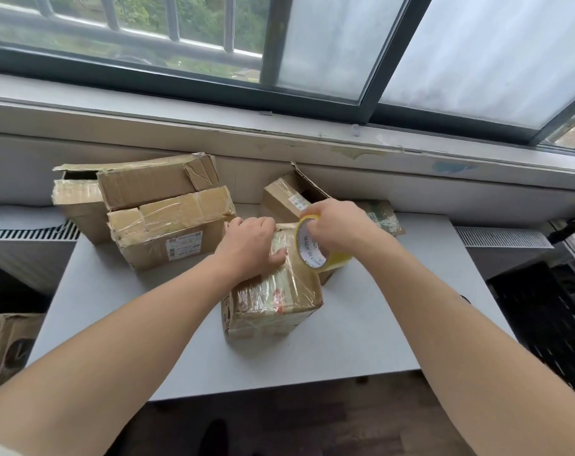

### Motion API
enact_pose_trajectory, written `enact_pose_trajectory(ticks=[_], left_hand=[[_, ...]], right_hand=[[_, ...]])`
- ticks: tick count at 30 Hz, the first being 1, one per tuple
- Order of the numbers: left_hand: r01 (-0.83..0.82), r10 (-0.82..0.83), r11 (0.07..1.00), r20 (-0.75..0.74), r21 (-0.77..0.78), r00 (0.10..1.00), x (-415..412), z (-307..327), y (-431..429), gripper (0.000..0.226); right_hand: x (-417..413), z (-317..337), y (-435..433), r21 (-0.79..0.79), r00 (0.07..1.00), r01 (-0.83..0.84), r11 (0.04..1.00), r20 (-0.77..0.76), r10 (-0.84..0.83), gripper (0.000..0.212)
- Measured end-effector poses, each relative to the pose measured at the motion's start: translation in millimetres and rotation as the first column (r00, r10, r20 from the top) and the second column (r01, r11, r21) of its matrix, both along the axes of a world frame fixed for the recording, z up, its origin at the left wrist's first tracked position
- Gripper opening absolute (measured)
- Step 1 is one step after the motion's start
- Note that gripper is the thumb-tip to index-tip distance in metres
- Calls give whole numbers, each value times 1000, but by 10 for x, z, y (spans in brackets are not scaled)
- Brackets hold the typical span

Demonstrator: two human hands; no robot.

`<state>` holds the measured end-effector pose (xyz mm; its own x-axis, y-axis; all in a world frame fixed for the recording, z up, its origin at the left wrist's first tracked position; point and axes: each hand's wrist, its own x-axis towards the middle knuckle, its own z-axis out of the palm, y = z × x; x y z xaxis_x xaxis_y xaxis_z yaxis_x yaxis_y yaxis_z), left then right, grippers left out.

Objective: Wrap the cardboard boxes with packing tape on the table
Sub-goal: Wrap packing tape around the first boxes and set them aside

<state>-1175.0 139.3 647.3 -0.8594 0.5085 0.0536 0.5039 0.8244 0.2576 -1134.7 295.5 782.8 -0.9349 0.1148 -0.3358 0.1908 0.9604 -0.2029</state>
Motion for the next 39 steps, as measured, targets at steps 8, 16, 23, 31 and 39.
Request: enact_pose_trajectory(ticks=[8, 16, 23, 31, 39], left_hand=[[-118, 115, 993, -93, -22, 989, 215, -69, 53, 44], [-101, 97, 994, -91, -36, 991, 296, -96, -16, 55], [-138, 135, 989, -56, -48, 989, 307, -59, 0, 57], [-146, 141, 986, -66, -77, 988, 304, -100, -13, 78], [-168, 162, 983, -79, -75, 984, 333, -97, -15, 62]], right_hand=[[-522, 278, -136, 33, 993, -40, 999, -110, 43, 40], [-318, 366, -220, 213, 938, -322, 922, 204, 281, 58], [144, 104, -209, 281, 851, -408, 868, 461, 251, 65], [193, 34, -259, 259, 809, -444, 858, 526, 260, 60], [373, 7, -156, 160, 894, -288, 944, 399, 205, 62]])
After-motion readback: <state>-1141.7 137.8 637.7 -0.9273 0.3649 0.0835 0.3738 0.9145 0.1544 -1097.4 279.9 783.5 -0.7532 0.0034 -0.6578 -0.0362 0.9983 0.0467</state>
